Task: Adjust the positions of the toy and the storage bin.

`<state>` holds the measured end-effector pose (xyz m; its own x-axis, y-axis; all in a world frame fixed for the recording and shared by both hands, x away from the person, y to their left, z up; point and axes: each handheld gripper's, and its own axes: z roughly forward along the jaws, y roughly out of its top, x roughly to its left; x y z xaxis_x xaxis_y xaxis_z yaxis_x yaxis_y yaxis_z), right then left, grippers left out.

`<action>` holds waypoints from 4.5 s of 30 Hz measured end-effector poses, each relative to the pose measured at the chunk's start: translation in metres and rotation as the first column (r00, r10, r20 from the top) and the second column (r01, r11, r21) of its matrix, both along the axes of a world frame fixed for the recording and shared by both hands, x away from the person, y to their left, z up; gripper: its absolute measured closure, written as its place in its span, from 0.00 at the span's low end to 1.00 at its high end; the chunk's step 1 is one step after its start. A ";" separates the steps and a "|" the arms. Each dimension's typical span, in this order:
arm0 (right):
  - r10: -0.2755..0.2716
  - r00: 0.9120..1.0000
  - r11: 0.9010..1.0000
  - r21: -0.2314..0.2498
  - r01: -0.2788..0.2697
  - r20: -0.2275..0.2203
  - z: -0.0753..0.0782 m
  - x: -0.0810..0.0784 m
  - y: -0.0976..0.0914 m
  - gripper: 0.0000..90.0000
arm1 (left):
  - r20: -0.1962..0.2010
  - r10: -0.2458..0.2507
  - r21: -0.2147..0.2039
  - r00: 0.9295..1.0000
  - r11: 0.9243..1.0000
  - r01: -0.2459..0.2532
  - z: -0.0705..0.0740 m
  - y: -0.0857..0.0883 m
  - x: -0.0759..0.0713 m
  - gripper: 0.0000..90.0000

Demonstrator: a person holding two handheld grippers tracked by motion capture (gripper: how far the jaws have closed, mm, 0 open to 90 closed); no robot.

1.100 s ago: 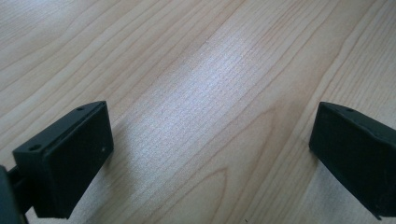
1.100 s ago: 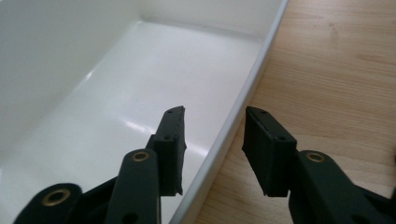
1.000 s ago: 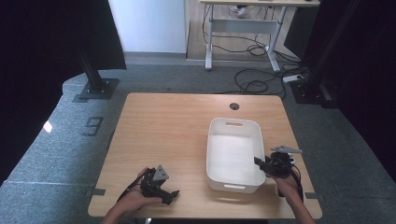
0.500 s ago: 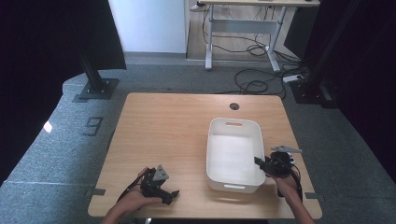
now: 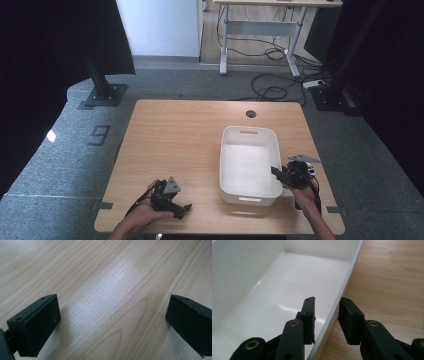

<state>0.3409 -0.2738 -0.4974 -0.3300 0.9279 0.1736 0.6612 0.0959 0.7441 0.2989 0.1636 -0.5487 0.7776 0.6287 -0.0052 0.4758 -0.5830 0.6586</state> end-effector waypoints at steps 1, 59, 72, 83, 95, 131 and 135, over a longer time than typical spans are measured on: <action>0.000 1.000 1.000 -0.001 0.000 0.001 0.000 0.000 0.001 0.74 | 0.000 0.000 0.000 1.000 1.000 0.000 0.000 0.000 0.000 0.00; 0.011 1.000 1.000 -0.006 -0.011 -0.013 0.001 0.017 0.037 0.75 | 0.000 0.001 0.000 1.000 1.000 -0.001 0.000 -0.001 0.001 0.00; 0.020 1.000 1.000 -0.012 -0.021 -0.015 0.002 0.020 0.049 0.75 | 0.000 0.001 -0.001 1.000 1.000 -0.001 0.000 -0.001 0.001 0.00; 0.017 1.000 1.000 -0.013 -0.017 -0.024 0.002 0.024 0.062 0.76 | 0.000 0.001 0.000 1.000 1.000 -0.001 0.000 -0.001 0.001 0.00; 0.021 0.999 1.000 -0.004 -0.021 -0.029 0.002 0.028 0.074 0.76 | 0.000 0.001 0.000 1.000 1.000 -0.001 0.000 -0.001 0.001 0.00; 0.048 0.998 0.999 -0.003 -0.048 -0.035 0.003 0.040 0.100 0.76 | -0.001 0.001 -0.001 1.000 1.000 -0.001 0.000 -0.001 0.001 0.00; 0.051 0.998 0.999 -0.009 -0.051 -0.026 0.003 0.039 0.100 0.75 | -0.001 0.001 -0.002 1.000 1.000 -0.001 0.000 -0.001 0.001 0.00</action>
